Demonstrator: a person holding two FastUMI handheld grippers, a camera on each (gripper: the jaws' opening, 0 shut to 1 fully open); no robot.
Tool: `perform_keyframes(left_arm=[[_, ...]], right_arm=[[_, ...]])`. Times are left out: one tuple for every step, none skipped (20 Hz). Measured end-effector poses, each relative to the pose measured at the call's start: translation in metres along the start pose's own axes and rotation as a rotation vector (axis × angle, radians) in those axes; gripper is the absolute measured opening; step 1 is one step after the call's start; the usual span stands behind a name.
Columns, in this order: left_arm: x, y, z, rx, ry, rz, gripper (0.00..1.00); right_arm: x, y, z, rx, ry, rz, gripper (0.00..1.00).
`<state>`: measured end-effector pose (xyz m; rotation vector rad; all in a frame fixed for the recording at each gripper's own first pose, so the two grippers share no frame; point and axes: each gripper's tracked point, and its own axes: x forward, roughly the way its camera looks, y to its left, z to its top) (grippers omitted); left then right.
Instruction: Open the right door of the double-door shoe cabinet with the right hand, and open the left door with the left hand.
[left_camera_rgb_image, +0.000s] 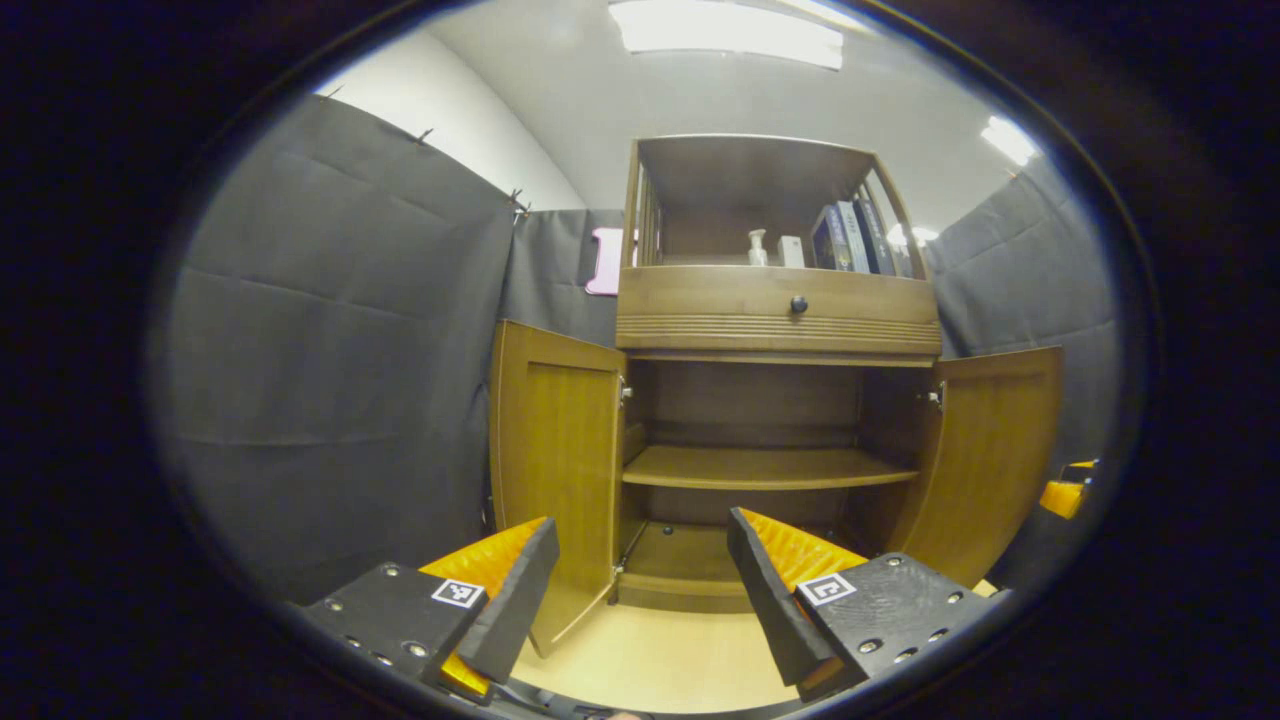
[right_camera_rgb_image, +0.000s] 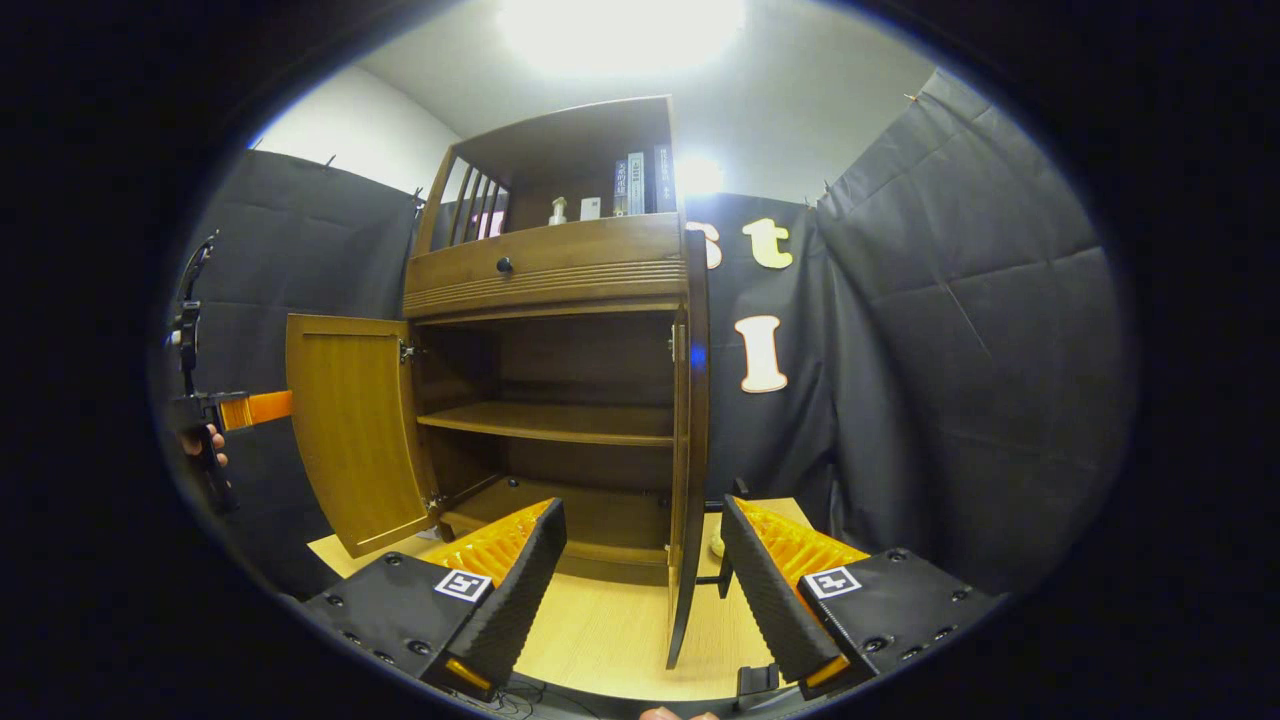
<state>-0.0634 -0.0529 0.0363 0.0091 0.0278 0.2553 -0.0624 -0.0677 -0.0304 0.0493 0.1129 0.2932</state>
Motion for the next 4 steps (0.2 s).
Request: perform_keyframes(left_arm=[[0.003, -0.003, 0.000, 0.007, -0.001, -0.011, 0.98], [0.004, -0.005, -0.002, 0.013, 0.001, -0.027, 0.98], [0.007, -0.006, -0.003, 0.026, -0.002, -0.047, 0.98], [0.010, -0.005, -0.003, 0.042, -0.006, -0.055, 0.98]], right_arm=[[0.002, 0.004, 0.000, 0.010, 0.007, -0.006, 0.98], [0.004, 0.008, 0.000, 0.018, 0.014, -0.015, 0.98], [0.006, 0.014, 0.000, 0.023, 0.015, -0.022, 0.92], [0.008, 0.021, 0.002, 0.022, 0.014, -0.030, 0.92]])
